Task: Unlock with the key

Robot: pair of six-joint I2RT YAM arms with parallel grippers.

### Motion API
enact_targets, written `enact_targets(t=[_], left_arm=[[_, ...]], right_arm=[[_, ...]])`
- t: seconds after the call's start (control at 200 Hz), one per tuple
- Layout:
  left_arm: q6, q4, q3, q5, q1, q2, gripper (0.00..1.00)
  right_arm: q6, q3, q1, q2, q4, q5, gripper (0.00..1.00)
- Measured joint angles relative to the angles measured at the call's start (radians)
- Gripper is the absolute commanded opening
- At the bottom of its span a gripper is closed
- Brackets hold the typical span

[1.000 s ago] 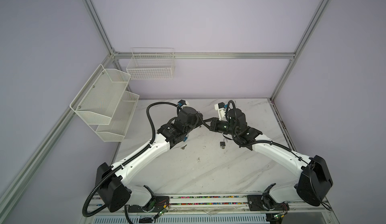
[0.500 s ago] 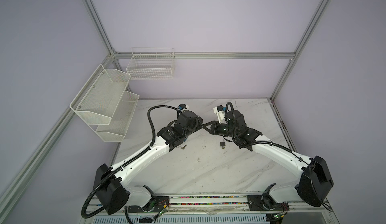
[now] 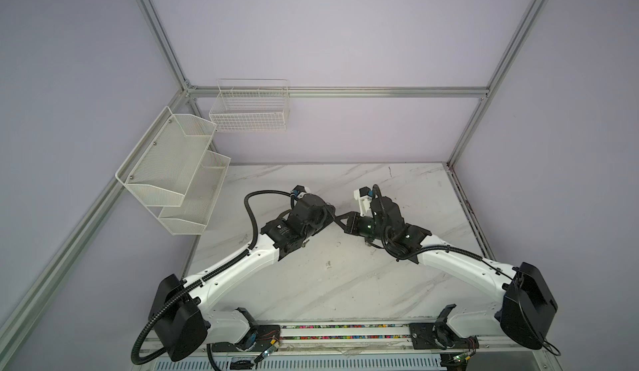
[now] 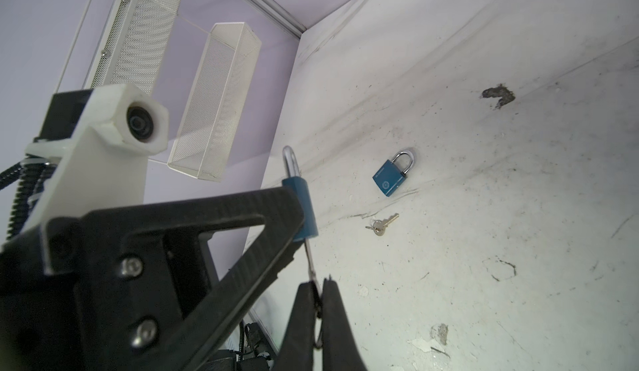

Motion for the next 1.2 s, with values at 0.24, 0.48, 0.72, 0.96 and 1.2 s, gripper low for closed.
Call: enact_targets(t=[0.24,0.48,0.72,0.96,1.2], left_arm=[[-0.053,-0.019,-0.019,-0.029,-0.005,0.009,0.06],[-0.07,-0.018,-0.019,-0.046,-0.012,0.012,0.06],[-0.108,-0.016,-0.019,-0.05,-0.019,-0.003,0.06],[-0.125,-0.021,-0.024,-0.054,-0.019,-0.026,0.06],[-0.124,-0.042,-0.023,-0.057,-0.013,-0.024,0.06]], right_arm=[[-0.086,0.001,0.032,0.033,-0.013,0.061,0.0],[-0.206,0.014,0.04,0.033,-0.047,0.104,0.0],[-0.23,0.013,0.045,0.005,-0.066,0.129,0.0],[-0.162,0.013,0.048,-0.002,-0.052,0.108,0.0],[-0.147,0.024,0.046,0.031,-0.032,0.08,0.0]])
